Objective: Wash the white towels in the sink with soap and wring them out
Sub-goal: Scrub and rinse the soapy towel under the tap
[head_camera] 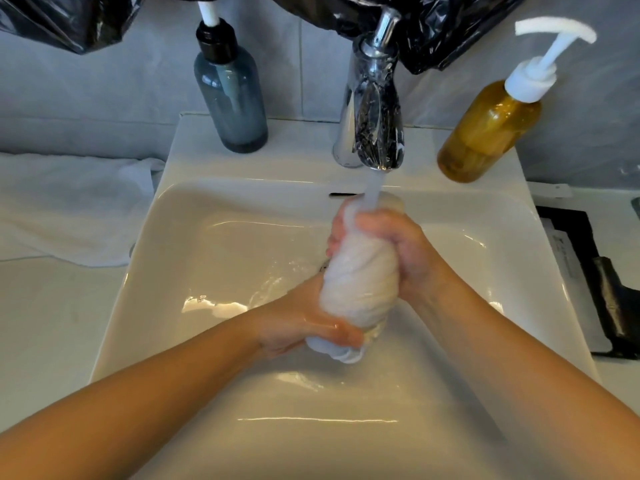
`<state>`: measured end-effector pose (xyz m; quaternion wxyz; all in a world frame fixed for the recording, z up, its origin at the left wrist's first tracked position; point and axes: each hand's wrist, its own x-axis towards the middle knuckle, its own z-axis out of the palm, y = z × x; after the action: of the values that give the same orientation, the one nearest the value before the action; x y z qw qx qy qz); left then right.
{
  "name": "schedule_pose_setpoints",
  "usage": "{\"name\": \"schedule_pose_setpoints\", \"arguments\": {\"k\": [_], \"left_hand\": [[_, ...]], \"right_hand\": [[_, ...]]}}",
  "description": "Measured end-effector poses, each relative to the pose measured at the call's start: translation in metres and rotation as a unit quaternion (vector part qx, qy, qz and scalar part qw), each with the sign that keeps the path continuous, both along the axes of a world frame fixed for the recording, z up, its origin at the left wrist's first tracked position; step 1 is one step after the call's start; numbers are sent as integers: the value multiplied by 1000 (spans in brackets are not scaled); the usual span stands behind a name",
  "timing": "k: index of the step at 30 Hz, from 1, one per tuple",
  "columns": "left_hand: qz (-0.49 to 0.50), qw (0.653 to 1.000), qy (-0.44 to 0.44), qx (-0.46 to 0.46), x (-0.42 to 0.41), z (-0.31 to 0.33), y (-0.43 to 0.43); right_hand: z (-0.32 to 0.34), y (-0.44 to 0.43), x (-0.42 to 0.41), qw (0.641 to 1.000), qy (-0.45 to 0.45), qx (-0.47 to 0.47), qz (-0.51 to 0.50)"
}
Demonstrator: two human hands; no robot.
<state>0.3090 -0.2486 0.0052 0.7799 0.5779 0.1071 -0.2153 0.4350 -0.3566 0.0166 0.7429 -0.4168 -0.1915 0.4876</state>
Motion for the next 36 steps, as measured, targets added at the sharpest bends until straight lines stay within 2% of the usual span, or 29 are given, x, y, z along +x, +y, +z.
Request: {"name": "schedule_pose_setpoints", "arguments": {"k": [2, 5, 7, 8, 10, 11, 13, 14, 15, 18, 22, 26, 29, 33, 36], "left_hand": [[-12, 999, 3, -34, 2, -1, -1], [-43, 987, 25, -152, 0, -3, -3], [-50, 989, 9, -139, -2, 1, -4], [-39, 995, 2, -96, -2, 7, -6], [0, 998, -8, 60, 3, 24, -8], [18, 987, -10, 162, 6, 29, -9], [33, 932, 10, 360, 9, 34, -12], [30, 915, 15, 403, 9, 34, -15], [25, 916, 14, 399, 10, 32, -18], [27, 963, -42, 267, 14, 28, -21], [2, 990, -54, 130, 7, 34, -17], [-37, 994, -45, 94, 2, 31, -11], [-13, 994, -22, 105, -1, 25, -5], [30, 998, -34, 43, -21, 19, 16], [105, 993, -41, 39, -29, 16, 20]], "right_hand": [[-1, -2, 4, 1000, -8, -16, -12], [5, -6, 5, 999, 12, -29, -6], [9, -10, 4, 996, 3, -80, -50], [9, -12, 4, 989, 0, -119, -90], [12, -16, 3, 974, 1, -166, -153], [13, -17, 2, 971, 9, -169, -170], [14, -17, -4, 967, 38, -165, -192], [14, -16, -6, 960, 46, -176, -211], [14, -15, -6, 953, 40, -192, -232], [13, -12, 0, 943, -20, -216, -252], [15, -14, 3, 975, -24, -107, -195], [5, -15, 1, 991, -29, -43, -122], [3, -9, 1, 991, -17, -39, -129], [3, -7, -2, 972, 103, -89, -193], [-1, -13, -5, 925, 222, -112, -287]]}}
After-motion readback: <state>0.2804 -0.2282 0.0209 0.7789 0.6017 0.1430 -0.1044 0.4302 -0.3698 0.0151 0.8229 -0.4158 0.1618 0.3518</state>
